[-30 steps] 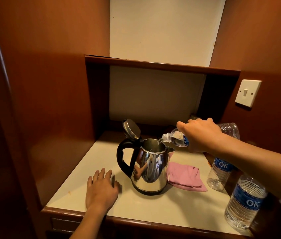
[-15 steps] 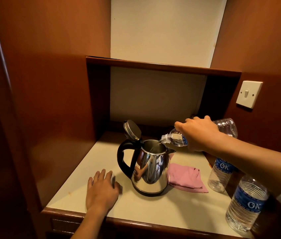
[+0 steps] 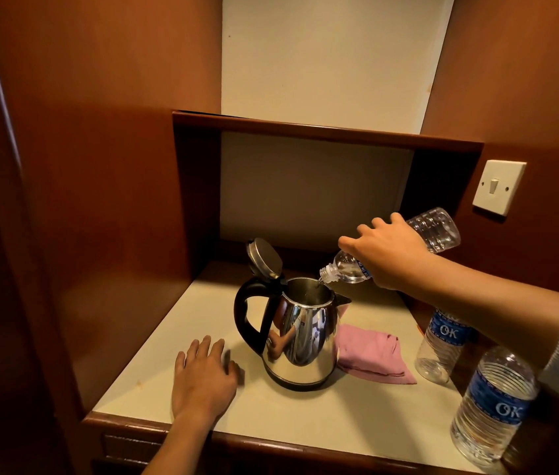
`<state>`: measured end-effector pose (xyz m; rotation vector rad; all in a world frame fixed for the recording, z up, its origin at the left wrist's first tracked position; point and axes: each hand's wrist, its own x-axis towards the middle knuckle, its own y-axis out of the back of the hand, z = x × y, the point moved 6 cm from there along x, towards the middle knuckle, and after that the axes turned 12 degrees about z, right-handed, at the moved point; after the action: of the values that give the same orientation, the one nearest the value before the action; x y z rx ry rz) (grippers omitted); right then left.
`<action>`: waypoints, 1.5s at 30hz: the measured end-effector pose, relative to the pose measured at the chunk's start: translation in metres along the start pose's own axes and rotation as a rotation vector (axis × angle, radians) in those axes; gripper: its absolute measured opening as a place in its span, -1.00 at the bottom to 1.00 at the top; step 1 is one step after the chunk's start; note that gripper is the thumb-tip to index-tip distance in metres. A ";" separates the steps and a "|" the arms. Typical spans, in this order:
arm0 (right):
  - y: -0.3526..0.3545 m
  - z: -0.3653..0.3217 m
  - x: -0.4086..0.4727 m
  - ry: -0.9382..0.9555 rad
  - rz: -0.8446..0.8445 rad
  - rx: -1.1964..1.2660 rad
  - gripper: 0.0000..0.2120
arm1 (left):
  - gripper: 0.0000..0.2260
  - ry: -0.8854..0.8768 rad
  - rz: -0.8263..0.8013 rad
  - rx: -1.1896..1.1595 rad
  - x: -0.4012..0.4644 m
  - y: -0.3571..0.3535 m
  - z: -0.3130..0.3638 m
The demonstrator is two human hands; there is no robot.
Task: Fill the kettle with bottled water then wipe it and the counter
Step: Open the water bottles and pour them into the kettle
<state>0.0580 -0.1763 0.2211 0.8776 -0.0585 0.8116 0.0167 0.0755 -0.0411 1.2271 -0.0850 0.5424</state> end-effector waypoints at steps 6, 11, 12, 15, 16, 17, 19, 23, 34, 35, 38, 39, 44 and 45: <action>0.004 -0.015 0.006 0.133 0.080 -0.079 -0.56 | -0.46 -0.005 -0.002 0.008 0.000 0.000 0.000; 0.007 -0.026 0.016 0.209 0.073 -0.145 -0.51 | -0.46 -0.008 0.008 0.011 0.001 0.001 0.000; 0.007 -0.027 0.018 0.215 0.069 -0.154 -0.50 | -0.46 -0.007 0.006 0.009 0.001 0.001 0.000; 0.010 -0.029 0.022 0.219 0.093 -0.167 -0.51 | -0.47 -0.007 0.003 0.006 0.001 0.001 0.000; 0.011 -0.029 0.022 0.213 0.102 -0.161 -0.52 | -0.47 -0.008 0.004 0.009 0.001 0.001 0.000; 0.011 -0.027 0.022 0.199 0.108 -0.153 -0.53 | -0.47 -0.009 0.004 0.008 0.001 0.000 0.000; 0.012 -0.021 0.022 0.145 0.124 -0.111 -0.53 | -0.48 -0.006 0.008 0.000 0.001 -0.001 0.000; 0.004 -0.002 0.016 -0.070 0.110 0.048 -0.38 | -0.51 -0.008 0.011 0.000 0.001 -0.001 -0.001; -0.064 -0.029 -0.086 -0.871 0.438 1.310 -0.43 | -0.54 -0.009 0.012 -0.005 0.000 -0.001 -0.002; -0.072 -0.037 -0.095 -0.930 0.466 1.383 -0.42 | -0.54 -0.010 0.016 -0.002 0.000 -0.001 -0.002; -0.086 -0.060 -0.115 -1.033 0.471 1.525 -0.40 | -0.57 -0.016 0.025 0.003 0.000 -0.001 -0.002; -0.087 -0.067 -0.119 -1.037 0.462 1.547 -0.39 | -0.57 -0.016 0.025 0.000 0.000 -0.001 -0.002; -0.090 -0.088 -0.127 -1.022 0.389 1.572 -0.35 | -0.58 -0.026 0.035 -0.006 0.000 0.001 -0.002; -0.090 -0.091 -0.129 -1.017 0.380 1.571 -0.36 | -0.58 -0.027 0.037 -0.009 0.000 0.001 -0.002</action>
<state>0.0016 -0.2238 0.0549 2.7813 -0.5409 0.5638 0.0160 0.0772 -0.0406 1.2263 -0.1329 0.5569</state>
